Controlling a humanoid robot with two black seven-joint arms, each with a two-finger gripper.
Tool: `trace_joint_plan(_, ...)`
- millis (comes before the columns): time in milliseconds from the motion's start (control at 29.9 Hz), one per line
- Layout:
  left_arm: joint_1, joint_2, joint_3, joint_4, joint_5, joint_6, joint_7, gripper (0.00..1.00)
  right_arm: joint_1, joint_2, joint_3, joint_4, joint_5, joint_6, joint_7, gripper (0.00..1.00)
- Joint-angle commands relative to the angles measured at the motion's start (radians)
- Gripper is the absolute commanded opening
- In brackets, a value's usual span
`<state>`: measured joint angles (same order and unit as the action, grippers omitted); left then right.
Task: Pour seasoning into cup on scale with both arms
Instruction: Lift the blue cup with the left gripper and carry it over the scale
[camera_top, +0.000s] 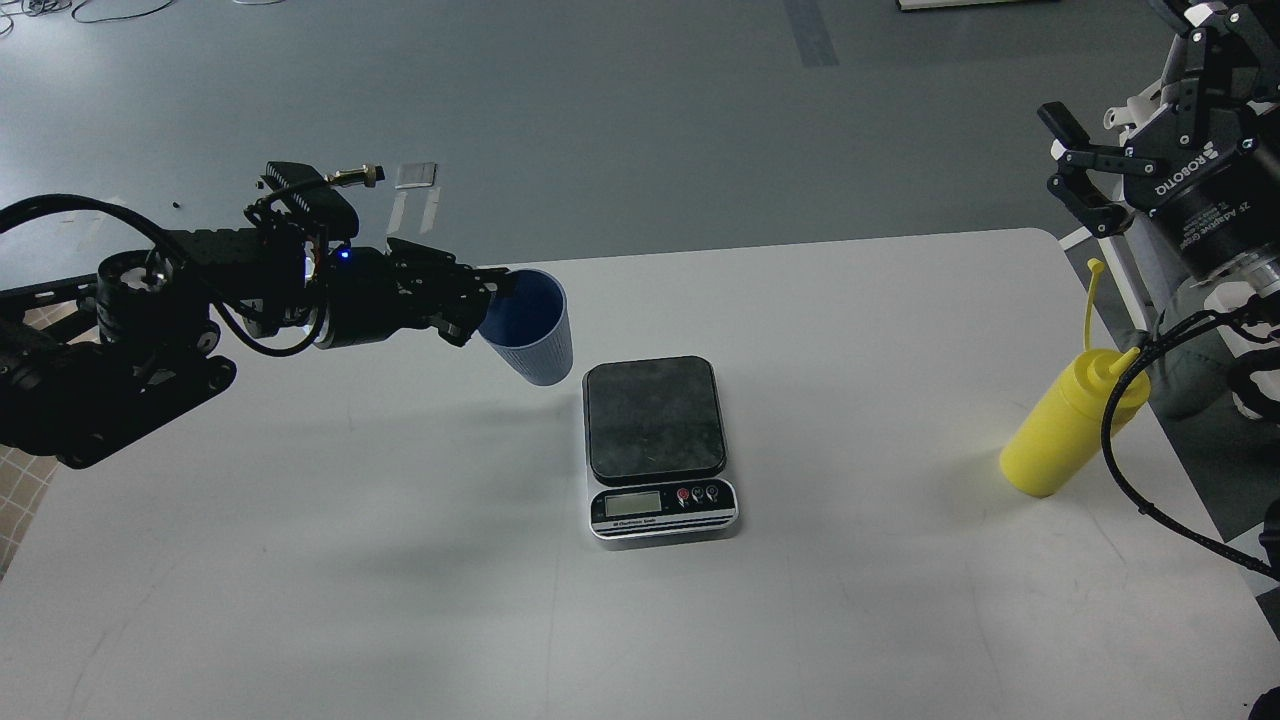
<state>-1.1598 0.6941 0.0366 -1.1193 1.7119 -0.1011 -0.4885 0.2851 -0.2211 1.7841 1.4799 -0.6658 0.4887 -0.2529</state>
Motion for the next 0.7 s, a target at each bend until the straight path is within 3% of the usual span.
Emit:
trace_joint_plan(0, -0.005, -0.05, -0.003, -0.002, 0.0, -0.014, 0.0, 0.0, -0.004, 0.0, 0.0, 0.002, 0.0, 0.0, 0.0, 1.0)
trace_joint_plan(334, -0.051, -0.163, 0.0, 0.081, -0.002, -0.04, 0.0, 0.0, -0.009, 0.0, 0.001, 0.013, 0.0, 0.0, 0.0, 1.0)
trace_joint_plan(668, -0.038, -0.229, 0.002, 0.087, 0.002, -0.069, 0.0, 0.0, -0.021, 0.0, 0.017, 0.017, 0.0, 0.0, 0.0, 1.0)
